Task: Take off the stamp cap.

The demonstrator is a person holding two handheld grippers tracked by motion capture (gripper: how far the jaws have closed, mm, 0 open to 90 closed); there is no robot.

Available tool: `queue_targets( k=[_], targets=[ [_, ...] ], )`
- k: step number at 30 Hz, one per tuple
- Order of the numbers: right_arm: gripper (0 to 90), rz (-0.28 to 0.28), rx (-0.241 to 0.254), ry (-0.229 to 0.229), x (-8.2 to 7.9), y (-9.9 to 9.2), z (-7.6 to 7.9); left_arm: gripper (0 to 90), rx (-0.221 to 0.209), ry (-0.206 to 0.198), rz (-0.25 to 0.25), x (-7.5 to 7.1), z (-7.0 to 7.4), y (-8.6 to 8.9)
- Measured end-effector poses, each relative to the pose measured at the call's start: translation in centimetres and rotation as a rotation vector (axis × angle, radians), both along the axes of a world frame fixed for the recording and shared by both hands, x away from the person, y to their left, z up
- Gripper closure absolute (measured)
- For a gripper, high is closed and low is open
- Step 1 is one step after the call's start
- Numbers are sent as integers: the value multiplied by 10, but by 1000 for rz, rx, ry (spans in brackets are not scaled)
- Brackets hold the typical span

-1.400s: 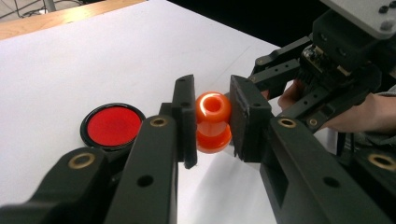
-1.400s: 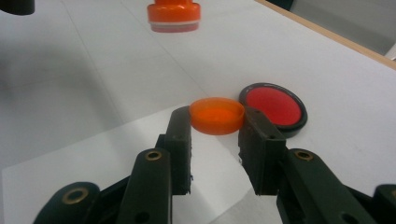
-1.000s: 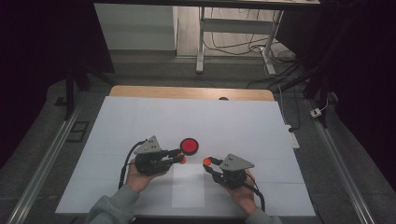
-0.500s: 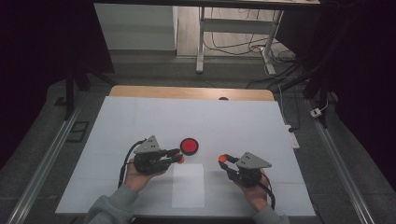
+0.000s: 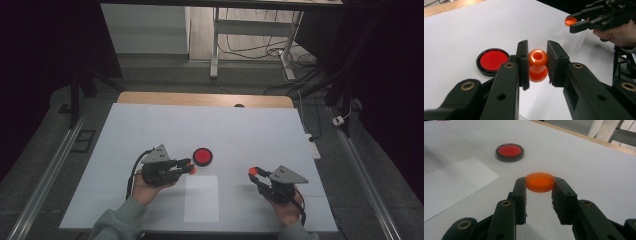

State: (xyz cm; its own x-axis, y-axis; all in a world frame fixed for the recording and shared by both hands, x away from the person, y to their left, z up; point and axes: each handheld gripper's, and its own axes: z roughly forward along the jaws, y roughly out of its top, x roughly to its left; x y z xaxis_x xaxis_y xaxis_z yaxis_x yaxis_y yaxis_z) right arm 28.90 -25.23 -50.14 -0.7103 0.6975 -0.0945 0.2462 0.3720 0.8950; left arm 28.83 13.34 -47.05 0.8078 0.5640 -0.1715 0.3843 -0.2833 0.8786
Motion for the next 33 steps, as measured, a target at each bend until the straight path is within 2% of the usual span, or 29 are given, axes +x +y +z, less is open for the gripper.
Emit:
queue_targets(
  k=[7,15,33],
  targets=[
    [647,-52,12,1,-7,-26,0,730,0,1,7,0,0,1],
    [647,-68,13,5,-14,-43,-1,729,2,0,13,1,0,3],
    [647,-68,10,12,-13,-46,-3,729,3,1,32,3,2,8]
  ],
)
